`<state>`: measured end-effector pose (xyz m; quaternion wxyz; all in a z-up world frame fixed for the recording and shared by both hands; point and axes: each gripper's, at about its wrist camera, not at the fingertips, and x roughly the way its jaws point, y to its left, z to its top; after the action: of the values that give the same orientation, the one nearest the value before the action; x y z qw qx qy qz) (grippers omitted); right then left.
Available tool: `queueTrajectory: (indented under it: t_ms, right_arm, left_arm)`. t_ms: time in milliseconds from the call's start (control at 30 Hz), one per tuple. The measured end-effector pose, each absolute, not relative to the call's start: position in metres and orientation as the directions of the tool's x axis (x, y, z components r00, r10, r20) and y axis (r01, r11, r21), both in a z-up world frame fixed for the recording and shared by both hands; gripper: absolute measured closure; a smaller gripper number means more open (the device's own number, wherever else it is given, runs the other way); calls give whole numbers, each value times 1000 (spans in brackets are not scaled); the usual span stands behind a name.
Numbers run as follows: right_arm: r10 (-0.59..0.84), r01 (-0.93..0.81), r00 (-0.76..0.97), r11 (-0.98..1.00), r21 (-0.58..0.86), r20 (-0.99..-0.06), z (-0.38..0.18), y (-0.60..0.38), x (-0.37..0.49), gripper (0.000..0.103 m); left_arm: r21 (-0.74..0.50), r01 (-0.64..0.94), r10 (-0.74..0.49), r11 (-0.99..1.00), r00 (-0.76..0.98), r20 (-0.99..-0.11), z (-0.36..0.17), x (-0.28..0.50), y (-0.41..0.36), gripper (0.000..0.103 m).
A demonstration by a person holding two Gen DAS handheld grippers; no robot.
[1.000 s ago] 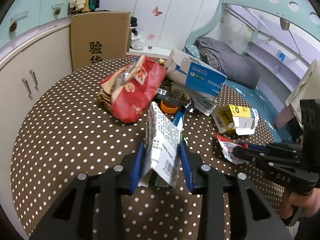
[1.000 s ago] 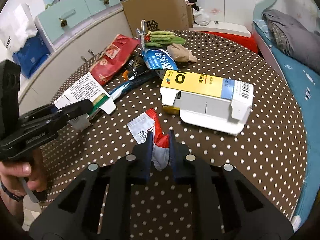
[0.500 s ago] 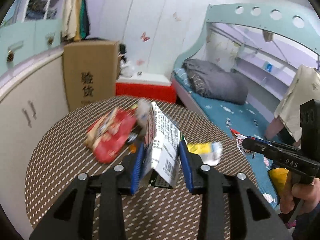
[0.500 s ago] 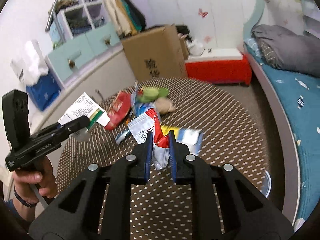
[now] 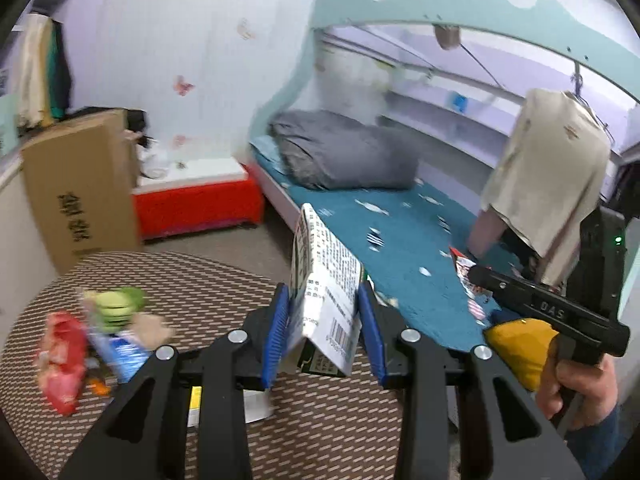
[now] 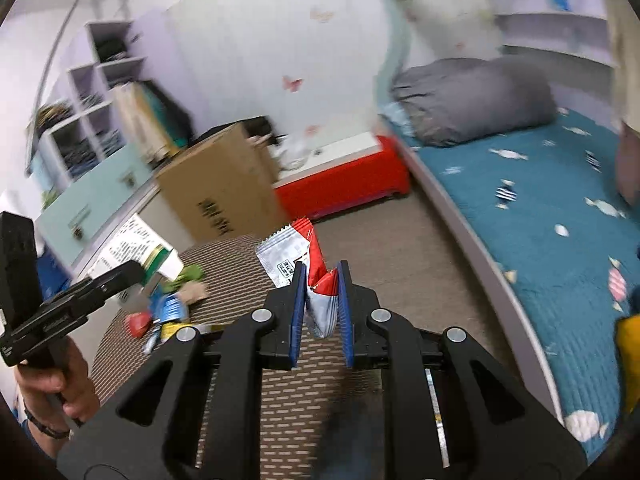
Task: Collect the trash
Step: 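Carry both items to the wastebasket and open both grippers over it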
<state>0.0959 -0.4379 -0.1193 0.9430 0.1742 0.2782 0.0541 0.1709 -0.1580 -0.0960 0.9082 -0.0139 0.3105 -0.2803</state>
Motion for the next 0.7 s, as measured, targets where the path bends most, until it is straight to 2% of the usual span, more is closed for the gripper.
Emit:
queueTrajectory:
  t_ms: [267, 633, 700]
  right_arm:
    - [127, 153, 807, 898, 412, -576, -167, -509, 102, 87]
    - [205, 299, 678, 800, 520, -706, -282, -551, 148, 87]
    - [248, 324, 656, 760, 564, -713, -307, -560, 157, 84]
  left_arm:
    - [-248, 564, -567, 787, 504, -651, -130, 202, -246, 68]
    - [-198, 603, -500, 772, 387, -775, -192, 231, -329, 68]
    - [-193, 604, -486, 773, 368, -793, -203, 237, -339, 68]
